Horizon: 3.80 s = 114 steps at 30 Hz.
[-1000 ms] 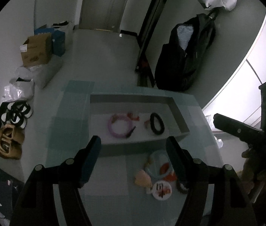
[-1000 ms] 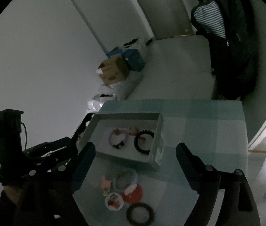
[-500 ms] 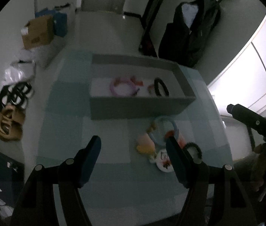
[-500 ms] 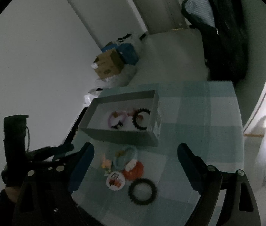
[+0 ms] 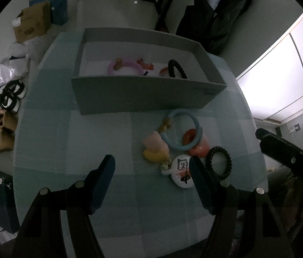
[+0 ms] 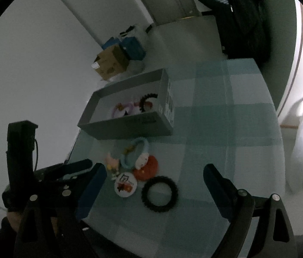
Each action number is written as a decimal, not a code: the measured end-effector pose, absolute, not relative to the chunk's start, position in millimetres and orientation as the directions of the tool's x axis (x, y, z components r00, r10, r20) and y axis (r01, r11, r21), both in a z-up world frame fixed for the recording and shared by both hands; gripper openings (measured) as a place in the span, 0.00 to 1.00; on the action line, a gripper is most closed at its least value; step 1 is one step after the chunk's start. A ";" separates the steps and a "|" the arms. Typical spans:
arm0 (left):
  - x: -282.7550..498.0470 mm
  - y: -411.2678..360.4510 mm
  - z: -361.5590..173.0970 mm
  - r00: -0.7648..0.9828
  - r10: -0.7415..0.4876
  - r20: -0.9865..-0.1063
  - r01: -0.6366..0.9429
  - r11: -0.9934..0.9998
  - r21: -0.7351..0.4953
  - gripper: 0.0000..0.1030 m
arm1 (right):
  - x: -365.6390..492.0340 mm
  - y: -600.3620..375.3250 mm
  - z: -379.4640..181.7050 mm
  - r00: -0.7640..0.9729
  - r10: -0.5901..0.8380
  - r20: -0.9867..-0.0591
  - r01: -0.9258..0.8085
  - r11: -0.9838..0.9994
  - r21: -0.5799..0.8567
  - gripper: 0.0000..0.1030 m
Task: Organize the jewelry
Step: 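Move both tools back toward the remaining items, then grasp the yellow duck toy with the left tool and lift it, then carry the yellow duck toy over the grey box with the left tool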
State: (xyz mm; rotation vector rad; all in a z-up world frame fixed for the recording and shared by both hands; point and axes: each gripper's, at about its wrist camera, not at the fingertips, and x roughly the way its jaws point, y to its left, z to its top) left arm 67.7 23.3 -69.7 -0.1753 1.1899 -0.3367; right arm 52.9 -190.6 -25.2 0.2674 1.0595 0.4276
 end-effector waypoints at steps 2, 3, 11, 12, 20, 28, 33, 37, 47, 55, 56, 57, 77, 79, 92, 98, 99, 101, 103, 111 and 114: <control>69.5 20.8 -71.3 0.322 -0.355 -0.878 0.171 0.934 -0.315 0.65 | 52.2 -187.4 -26.0 0.412 0.467 -0.783 -0.225 0.884 0.409 0.90; 70.6 20.2 -71.5 0.323 -0.356 -0.877 0.174 0.933 -0.315 0.65 | 51.9 -185.7 -26.3 0.410 0.464 -0.785 -0.232 0.886 0.402 0.90; 74.5 15.1 -73.1 0.332 -0.351 -0.876 0.197 0.934 -0.299 0.65 | 55.8 -184.0 -31.7 0.390 0.462 -0.797 -0.225 0.887 0.404 0.90; 74.1 14.9 -73.2 0.340 -0.338 -0.877 0.193 0.938 -0.287 0.65 | 56.1 -184.0 -31.7 0.390 0.461 -0.797 -0.222 0.887 0.405 0.90; 75.2 11.1 -78.4 0.327 -0.329 -0.886 0.208 0.939 -0.272 0.44 | 60.9 -182.3 -35.7 0.373 0.469 -0.800 -0.215 0.883 0.417 0.90; 77.7 5.4 -80.8 0.326 -0.325 -0.888 0.220 0.939 -0.263 0.23 | 63.6 -181.4 -38.3 0.364 0.473 -0.802 -0.212 0.881 0.424 0.90; 77.4 8.5 -75.4 0.325 -0.345 -0.881 0.233 0.931 -0.280 0.23 | 64.5 -179.8 -40.5 0.359 0.470 -0.806 -0.212 0.882 0.420 0.90; 75.5 8.8 -74.1 0.325 -0.336 -0.884 0.239 0.934 -0.266 0.23 | 66.0 -177.3 -42.3 0.348 0.474 -0.809 -0.212 0.880 0.424 0.90; 73.7 19.5 -56.6 0.364 -0.368 -0.856 0.214 0.927 -0.308 0.23 | 62.7 -172.0 -47.8 0.332 0.473 -0.816 -0.234 0.879 0.415 0.90; 67.4 41.2 -31.1 0.430 -0.433 -0.792 0.178 0.901 -0.396 0.23 | 55.2 -159.6 -42.6 0.316 0.523 -0.791 -0.306 0.846 0.437 0.90; 67.1 42.4 -29.1 0.439 -0.436 -0.785 0.173 0.899 -0.403 0.23 | 53.4 -155.9 -41.2 0.314 0.533 -0.786 -0.326 0.838 0.438 0.90; 67.6 43.3 -27.8 0.447 -0.438 -0.780 0.168 0.897 -0.408 0.23 | 51.4 -151.7 -40.0 0.311 0.544 -0.780 -0.346 0.829 0.440 0.89; 71.0 76.3 -23.7 0.499 -0.455 -0.738 0.095 0.875 -0.475 0.23 | 34.9 -65.0 -60.9 0.320 0.376 -0.870 -0.587 0.799 0.130 0.36; 72.5 81.5 -25.8 0.491 -0.470 -0.733 0.080 0.862 -0.500 0.23 | 32.7 -62.2 -60.3 0.341 0.363 -0.867 -0.601 0.794 0.096 0.31; 73.6 86.9 -26.0 0.489 -0.481 -0.728 0.064 0.852 -0.520 0.23 | 37.4 -53.6 -65.2 0.296 0.352 -0.888 -0.620 0.778 0.102 0.11; 74.7 88.1 -26.7 0.491 -0.476 -0.729 0.057 0.853 -0.518 0.23 | 44.9 -66.2 -53.5 0.251 0.470 -0.846 -0.576 0.775 0.259 0.10; 74.9 88.0 -26.2 0.494 -0.476 -0.728 0.057 0.853 -0.518 0.23 | 45.5 -67.6 -50.7 0.251 0.487 -0.837 -0.571 0.772 0.278 0.10; 75.0 87.4 -24.2 0.501 -0.480 -0.721 0.061 0.850 -0.523 0.23 | 47.7 -71.7 -44.4 0.253 0.520 -0.816 -0.558 0.767 0.316 0.10; 75.4 86.0 -21.3 0.509 -0.482 -0.713 0.069 0.849 -0.524 0.23 | 50.2 -74.7 -39.2 0.259 0.540 -0.801 -0.547 0.765 0.340 0.10; 84.6 77.1 -14.2 0.527 -0.480 -0.701 0.087 0.851 -0.517 0.23 | 63.0 -84.7 -22.5 0.274 0.601 -0.751 -0.519 0.750 0.411 0.10; 91.7 72.1 -11.7 0.532 -0.480 -0.697 0.088 0.851 -0.518 0.23 | 69.6 -90.8 -13.0 0.297 0.610 -0.735 -0.515 0.750 0.415 0.10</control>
